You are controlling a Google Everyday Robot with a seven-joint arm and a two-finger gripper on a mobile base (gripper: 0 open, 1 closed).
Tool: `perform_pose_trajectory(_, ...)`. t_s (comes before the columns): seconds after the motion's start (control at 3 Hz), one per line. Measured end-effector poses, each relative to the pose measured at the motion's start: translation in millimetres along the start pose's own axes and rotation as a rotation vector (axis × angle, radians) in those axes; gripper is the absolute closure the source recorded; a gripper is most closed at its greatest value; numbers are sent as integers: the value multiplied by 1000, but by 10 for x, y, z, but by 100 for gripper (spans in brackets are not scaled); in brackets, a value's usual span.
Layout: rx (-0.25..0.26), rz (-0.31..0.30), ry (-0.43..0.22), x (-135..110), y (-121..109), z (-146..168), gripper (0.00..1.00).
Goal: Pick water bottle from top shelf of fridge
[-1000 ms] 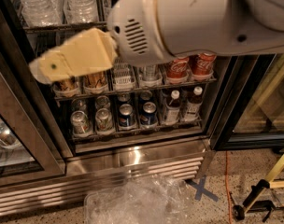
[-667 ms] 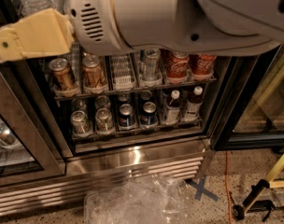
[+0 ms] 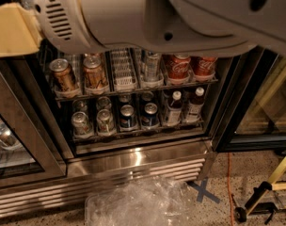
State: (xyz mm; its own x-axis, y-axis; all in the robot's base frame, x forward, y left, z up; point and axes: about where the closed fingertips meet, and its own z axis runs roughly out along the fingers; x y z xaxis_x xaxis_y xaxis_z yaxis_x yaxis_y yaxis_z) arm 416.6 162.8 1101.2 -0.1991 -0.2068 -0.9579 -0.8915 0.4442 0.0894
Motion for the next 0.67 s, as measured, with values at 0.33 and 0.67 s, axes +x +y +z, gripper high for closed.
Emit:
perform_pose_trajectory(0.33, -58, 23, -33, 157, 125, 531, 0)
perform_pose_trajectory(0.67, -66, 90, -55, 437, 240, 1050, 0)
